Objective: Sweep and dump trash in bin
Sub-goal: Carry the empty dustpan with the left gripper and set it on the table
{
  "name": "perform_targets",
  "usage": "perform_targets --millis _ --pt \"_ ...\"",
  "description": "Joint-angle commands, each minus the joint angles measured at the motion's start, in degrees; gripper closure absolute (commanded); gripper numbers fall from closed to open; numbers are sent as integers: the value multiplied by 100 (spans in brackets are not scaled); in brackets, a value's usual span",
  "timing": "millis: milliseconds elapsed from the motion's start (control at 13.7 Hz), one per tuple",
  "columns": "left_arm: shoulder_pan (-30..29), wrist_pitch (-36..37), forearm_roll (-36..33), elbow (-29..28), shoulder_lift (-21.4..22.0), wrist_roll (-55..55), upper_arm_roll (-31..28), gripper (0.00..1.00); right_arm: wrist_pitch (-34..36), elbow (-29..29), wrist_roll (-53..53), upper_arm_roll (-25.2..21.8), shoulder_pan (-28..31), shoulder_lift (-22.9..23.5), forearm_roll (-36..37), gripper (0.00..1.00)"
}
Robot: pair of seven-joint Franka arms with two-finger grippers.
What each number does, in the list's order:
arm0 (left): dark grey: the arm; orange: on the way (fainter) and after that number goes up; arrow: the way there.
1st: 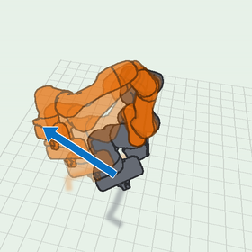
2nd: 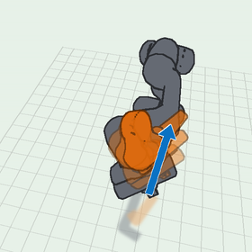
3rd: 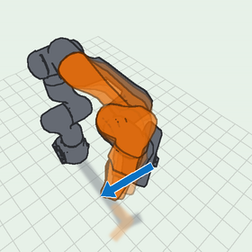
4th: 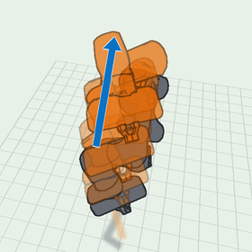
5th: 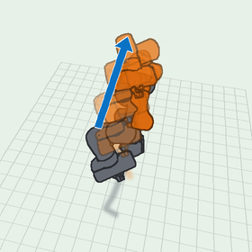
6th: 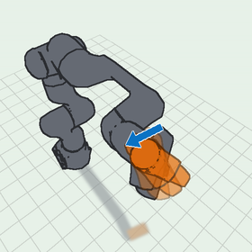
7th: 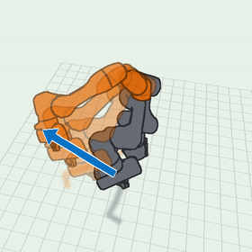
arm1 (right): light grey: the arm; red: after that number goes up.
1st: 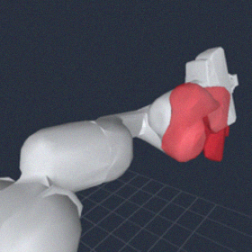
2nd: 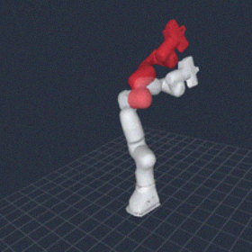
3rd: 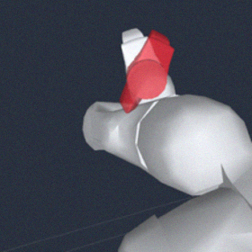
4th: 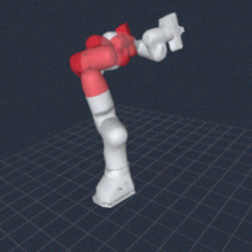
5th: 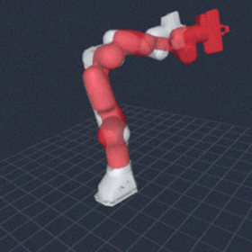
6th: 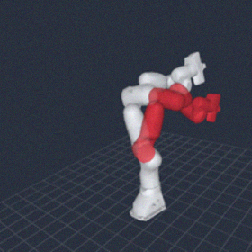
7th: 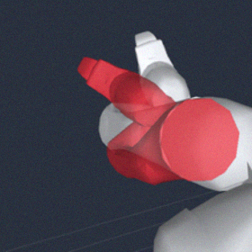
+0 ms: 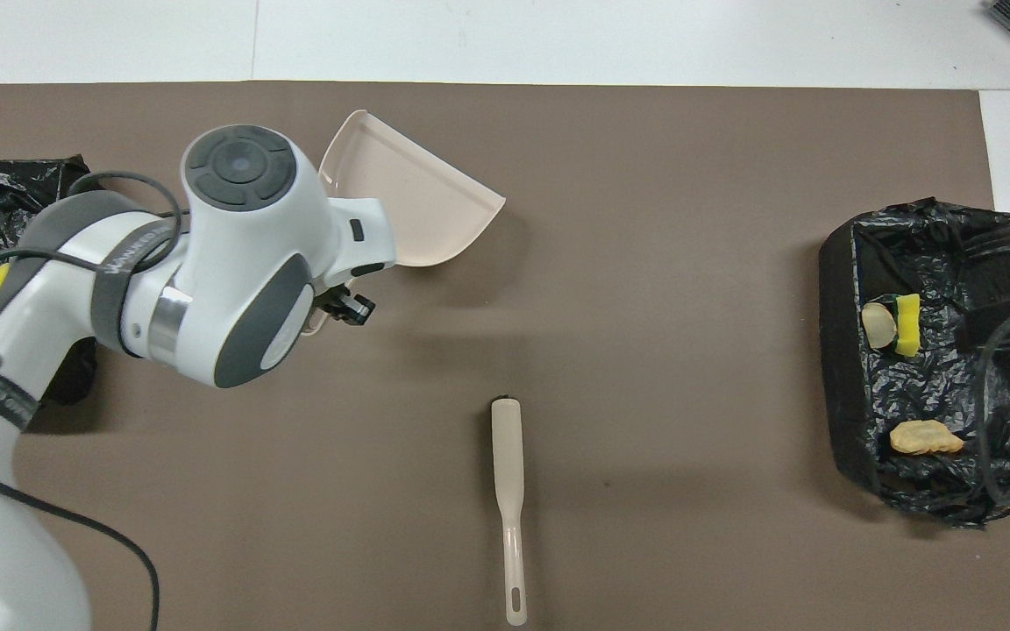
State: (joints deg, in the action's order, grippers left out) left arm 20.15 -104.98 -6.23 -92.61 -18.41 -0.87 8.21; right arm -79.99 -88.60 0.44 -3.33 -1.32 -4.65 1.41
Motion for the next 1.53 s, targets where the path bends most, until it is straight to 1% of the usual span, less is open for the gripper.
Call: perform_targets --millis 0,146,292,365,511,584,657,804,877,950,1023,1096,1169,1242,1388,1461 --pt "305 -57 104 708 -531 727 -118 100 -86 -228 -184 -28 27 -186 -141 0" --pt "401 -293 218 726 -627 929 -109 100 -96 -228 -184 -19 97 -186 -141 0" --pt "533 -426 419 735 -751 1498 -118 100 -78 -228 -158 -45 27 -186 -141 0" --pt "551 -470 647 744 -769 1902 -109 100 -78 -228 -149 -45 -17 -186 -141 0" --pt "699 -1021 999 735 -961 3051 -109 100 -96 -228 -140 -71 -87 -186 -141 0" --pt "857 -1216 1018 744 -1136 3536 -118 100 -87 -228 -140 -124 -192 -186 -141 0" --pt "937 -1296 1001 779 -1269 3645 -118 100 -78 -237 -140 -220 -219 -186 -141 0" --pt "947 -1227 1009 762 -1261 3629 -118 100 -78 -237 -140 -326 -324 -186 -133 0" --pt "981 -1209 1001 744 -1252 3611 -118 100 -78 -237 -140 -466 -499 -186 -141 0" --pt "1069 -1191 1009 718 -1252 3602 -118 89 -78 -237 -140 -528 -535 -186 -141 0" --pt "1096 -1182 1027 709 -1244 3602 -118 65 -78 -228 -140 -537 -527 -186 -141 0" --pt "1079 -1148 1027 700 -1200 3585 -109 49 -87 -211 -149 -537 -510 -177 -133 0" --pt "1070 -1052 1027 691 -1121 3585 -118 25 -78 -202 -158 -537 -509 -177 -141 0" --pt "1035 -929 1018 595 -946 3585 -118 0 -78 -202 -158 -520 -518 -177 -141 0" --pt "886 -884 965 88 -412 3315 -196 0 -78 -202 -167 -493 -518 -177 -150 0" --pt "624 -884 957 -289 -78 2964 -197 0 -78 -202 -158 -493 -518 -177 -150 0"
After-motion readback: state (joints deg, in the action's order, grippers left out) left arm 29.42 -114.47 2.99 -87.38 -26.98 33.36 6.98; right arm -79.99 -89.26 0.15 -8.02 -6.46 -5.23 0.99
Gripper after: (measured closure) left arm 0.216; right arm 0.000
